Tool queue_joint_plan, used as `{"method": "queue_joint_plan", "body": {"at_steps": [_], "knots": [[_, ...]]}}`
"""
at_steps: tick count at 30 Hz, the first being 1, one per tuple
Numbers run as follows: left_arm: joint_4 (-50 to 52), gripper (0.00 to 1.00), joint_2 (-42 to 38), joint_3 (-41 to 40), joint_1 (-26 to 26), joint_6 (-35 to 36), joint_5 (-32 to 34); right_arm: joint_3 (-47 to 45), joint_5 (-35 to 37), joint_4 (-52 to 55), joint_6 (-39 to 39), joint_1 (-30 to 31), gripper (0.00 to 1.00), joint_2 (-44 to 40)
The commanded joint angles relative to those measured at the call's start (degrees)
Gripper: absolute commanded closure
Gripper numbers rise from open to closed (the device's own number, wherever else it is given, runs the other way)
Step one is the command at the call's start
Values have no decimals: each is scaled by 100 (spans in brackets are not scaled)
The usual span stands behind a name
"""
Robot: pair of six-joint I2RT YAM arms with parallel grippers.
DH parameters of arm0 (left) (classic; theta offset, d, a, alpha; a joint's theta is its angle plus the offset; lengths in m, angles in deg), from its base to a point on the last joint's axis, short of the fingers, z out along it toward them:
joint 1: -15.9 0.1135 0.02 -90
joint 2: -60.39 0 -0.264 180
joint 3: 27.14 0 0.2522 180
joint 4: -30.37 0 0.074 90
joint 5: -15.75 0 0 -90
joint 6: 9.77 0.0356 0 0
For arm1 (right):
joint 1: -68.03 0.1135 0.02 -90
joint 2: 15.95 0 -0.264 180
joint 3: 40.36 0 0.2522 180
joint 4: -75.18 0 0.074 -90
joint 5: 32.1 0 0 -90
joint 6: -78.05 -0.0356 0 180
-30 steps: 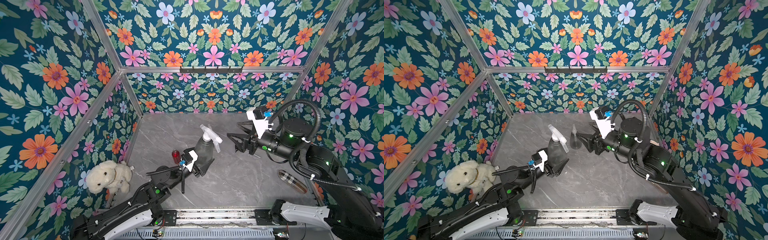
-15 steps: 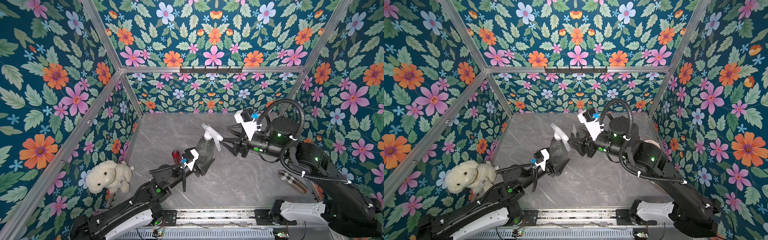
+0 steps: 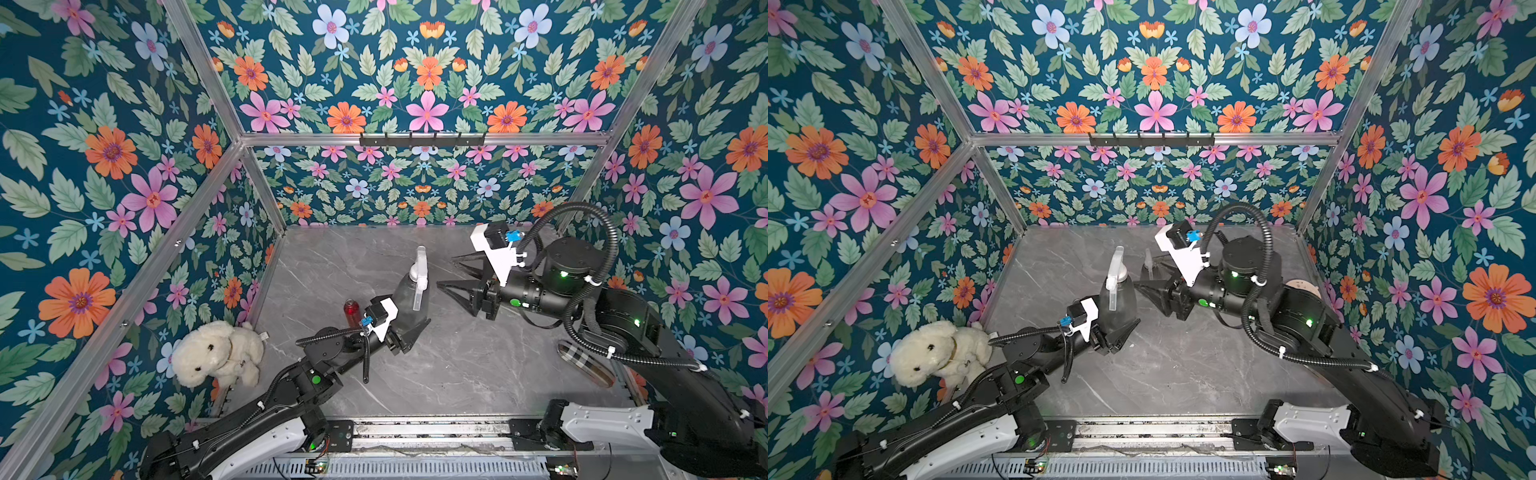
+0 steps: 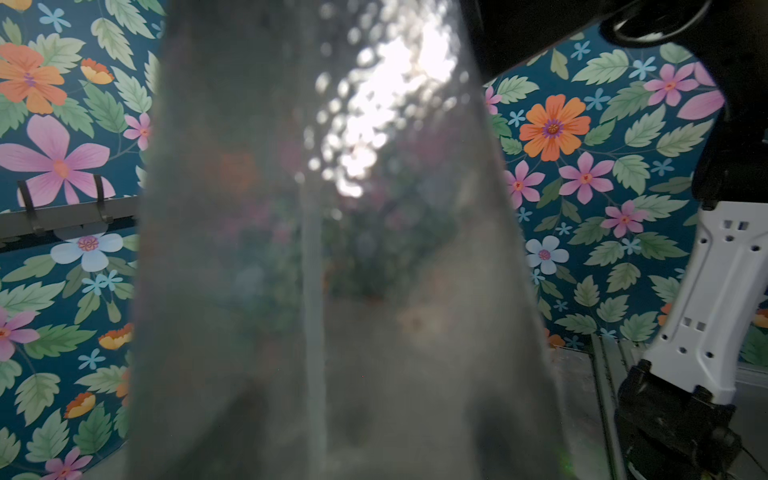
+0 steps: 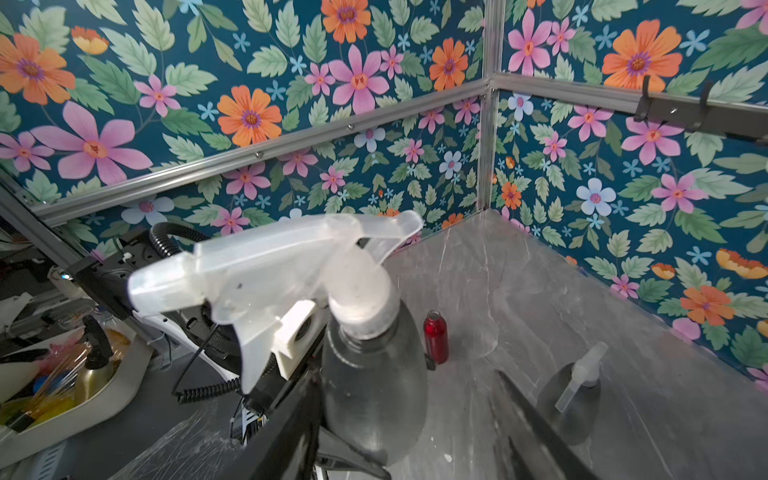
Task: Attach spray nozzles to spray bottles
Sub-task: Screw the spray nozzle on the spray bottle.
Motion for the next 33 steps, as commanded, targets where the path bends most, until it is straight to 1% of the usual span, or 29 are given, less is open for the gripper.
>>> {"method": "queue_joint_plan", "body": {"at_steps": [1, 6, 10, 14, 19, 22, 27, 33], "knots": [[-55, 100, 20, 100, 57, -175, -702, -150, -1018, -288, 277, -253, 35, -134], [-126, 100, 43, 148, 186, -405, -1408, -302, -2326, -520, 112, -886, 31, -135], [-257, 100, 91, 166, 312, -603, -1831, -240, -3099, -640, 85, -1148, 30, 10], [-321, 100, 126, 175, 413, -746, -2041, -221, -3223, -859, 65, -1172, 30, 14], [-408, 100, 123, 140, 480, -817, -2117, -62, -3321, -773, -6, -1171, 28, 86], [-539, 100, 116, 96, 533, -886, -2267, -130, -3374, -787, -44, -1172, 28, 167], [-661, 100, 210, 130, 609, -1032, -2615, -171, -3649, -942, -50, -1168, 28, 291], [-751, 100, 347, 175, 652, -1169, -2894, 59, -4135, -964, 1, -1173, 28, 569]]}}
